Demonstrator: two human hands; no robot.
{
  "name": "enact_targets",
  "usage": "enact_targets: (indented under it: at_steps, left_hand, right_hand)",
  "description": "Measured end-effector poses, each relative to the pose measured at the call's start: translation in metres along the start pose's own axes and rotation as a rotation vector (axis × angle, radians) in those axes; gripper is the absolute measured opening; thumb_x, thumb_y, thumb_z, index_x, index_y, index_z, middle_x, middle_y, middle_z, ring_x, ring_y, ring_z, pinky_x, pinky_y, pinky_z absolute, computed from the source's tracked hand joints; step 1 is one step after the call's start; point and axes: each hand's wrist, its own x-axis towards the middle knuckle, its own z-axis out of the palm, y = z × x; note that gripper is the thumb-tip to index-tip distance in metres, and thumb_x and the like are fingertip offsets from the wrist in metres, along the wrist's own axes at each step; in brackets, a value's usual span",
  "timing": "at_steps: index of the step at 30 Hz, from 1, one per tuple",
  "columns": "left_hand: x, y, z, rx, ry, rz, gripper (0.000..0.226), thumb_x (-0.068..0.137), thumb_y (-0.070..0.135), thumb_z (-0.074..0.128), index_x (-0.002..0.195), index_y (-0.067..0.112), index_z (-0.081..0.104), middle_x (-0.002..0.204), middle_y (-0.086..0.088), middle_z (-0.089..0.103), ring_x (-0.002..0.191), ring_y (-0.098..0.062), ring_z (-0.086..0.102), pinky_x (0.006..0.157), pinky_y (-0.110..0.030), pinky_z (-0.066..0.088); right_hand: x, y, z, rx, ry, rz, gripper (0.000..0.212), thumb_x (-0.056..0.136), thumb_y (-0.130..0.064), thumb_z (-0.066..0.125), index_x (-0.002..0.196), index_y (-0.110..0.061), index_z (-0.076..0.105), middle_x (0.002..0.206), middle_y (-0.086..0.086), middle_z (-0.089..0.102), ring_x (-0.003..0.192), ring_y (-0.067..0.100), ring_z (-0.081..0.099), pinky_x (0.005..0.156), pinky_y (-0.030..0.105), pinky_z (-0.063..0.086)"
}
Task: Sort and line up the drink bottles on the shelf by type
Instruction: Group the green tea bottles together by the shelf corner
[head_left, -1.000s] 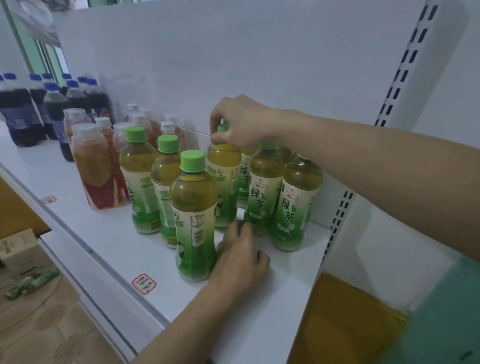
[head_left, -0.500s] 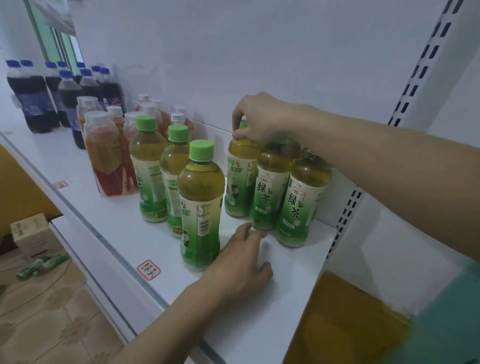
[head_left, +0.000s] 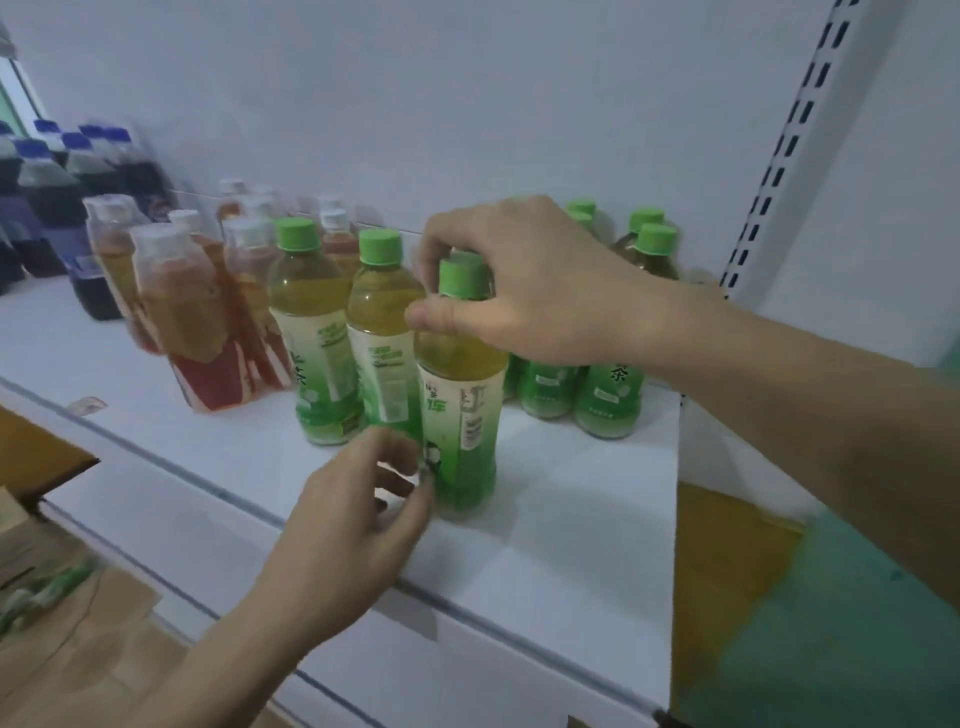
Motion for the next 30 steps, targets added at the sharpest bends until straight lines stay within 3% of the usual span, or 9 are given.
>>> enact_targets:
  at_steps: [3,6,11,17,19,21,25,28,30]
  left_hand:
    - [-0.001,-0.001,0.008,0.014,-0.072,0.001,0.068,0.086,0.045,0.064,0.146,0.030,0.035,0.125,0.018,0.055,0.102,0.002,0.059,0.082,-0.030,0.057]
    - [0.003,0.005,0.016,0.133,-0.113,0.090,0.089,0.087,0.051,0.065,0.157,0.027,0.018,0.148,0.010,0.046,0.127,-0.007,0.050,0.104,-0.034,0.048]
    - [0.035,0.022,0.035,-0.277,-0.269,0.056,0.065,0.083,0.028,0.081,0.137,0.032,0.046,0.123,0.021,0.065,0.111,0.002,0.064,0.098,-0.032,0.055]
    - [0.042,0.040,0.062,-0.374,-0.113,0.069,0.063,0.073,0.035,0.088,0.122,0.039,0.048,0.110,0.028,0.061,0.095,0.019,0.058,0.080,-0.018,0.056]
    - [0.043,0.045,0.065,-0.363,-0.105,0.103,0.071,0.070,0.042,0.089,0.125,0.041,0.044,0.115,0.028,0.057,0.101,0.019,0.054,0.079,-0.012,0.053]
    - [0.050,0.045,0.058,-0.442,-0.266,0.102,0.070,0.073,0.038,0.089,0.128,0.039,0.046,0.120,0.026,0.060,0.108,0.012,0.056,0.088,-0.015,0.053]
    - [0.057,0.049,0.046,-0.703,-0.591,0.134,0.065,0.080,0.001,0.082,0.134,0.025,0.054,0.120,0.004,0.071,0.111,-0.013,0.067,0.098,-0.028,0.054]
    - [0.054,0.054,0.063,-0.666,-0.389,0.094,0.072,0.072,0.012,0.090,0.132,0.028,0.053,0.117,0.011,0.071,0.108,-0.006,0.068,0.096,-0.027,0.055]
    - [0.052,0.054,0.077,-0.579,-0.265,0.049,0.084,0.066,0.028,0.095,0.136,0.032,0.049,0.121,0.017,0.068,0.109,0.002,0.065,0.095,-0.026,0.055]
  right_hand:
    - [-0.009,0.000,-0.009,0.081,0.012,0.079,0.010,0.090,-0.035,0.071,0.090,-0.024,0.069,0.075,-0.018,0.061,0.068,-0.008,0.055,0.061,0.010,0.034]
    - [-0.022,0.004,-0.022,0.203,-0.016,0.126,0.004,0.091,-0.017,0.070,0.095,-0.017,0.071,0.088,-0.012,0.069,0.068,-0.008,0.058,0.065,0.009,0.039]
    - [-0.035,0.011,-0.042,0.276,0.018,0.192,0.006,0.094,-0.010,0.064,0.099,-0.012,0.068,0.098,0.002,0.069,0.082,0.016,0.063,0.072,0.022,0.049]
    - [-0.048,0.024,-0.052,-0.136,0.120,0.459,0.027,0.086,-0.052,0.070,0.090,-0.026,0.071,0.095,-0.007,0.068,0.097,0.015,0.062,0.080,0.031,0.052]
    - [-0.052,0.026,-0.061,-0.021,0.163,0.396,0.019,0.089,-0.041,0.071,0.087,-0.022,0.073,0.089,-0.005,0.071,0.088,0.011,0.066,0.078,0.036,0.055]
    - [-0.057,0.030,-0.073,0.176,0.140,0.296,0.008,0.093,-0.020,0.069,0.089,-0.014,0.071,0.086,-0.005,0.070,0.076,0.001,0.065,0.068,0.021,0.051]
    - [-0.063,0.034,-0.087,0.459,0.112,0.188,0.008,0.097,-0.002,0.058,0.098,0.001,0.065,0.084,-0.006,0.064,0.071,0.009,0.057,0.063,0.021,0.045]
    - [-0.059,0.039,-0.081,0.265,0.097,0.264,0.009,0.098,-0.015,0.061,0.097,-0.010,0.068,0.087,-0.008,0.066,0.071,0.006,0.060,0.065,0.024,0.050]
    - [-0.054,0.044,-0.073,-0.048,0.084,0.327,0.015,0.094,-0.035,0.064,0.094,-0.021,0.071,0.093,-0.006,0.070,0.085,0.011,0.065,0.080,0.038,0.054]
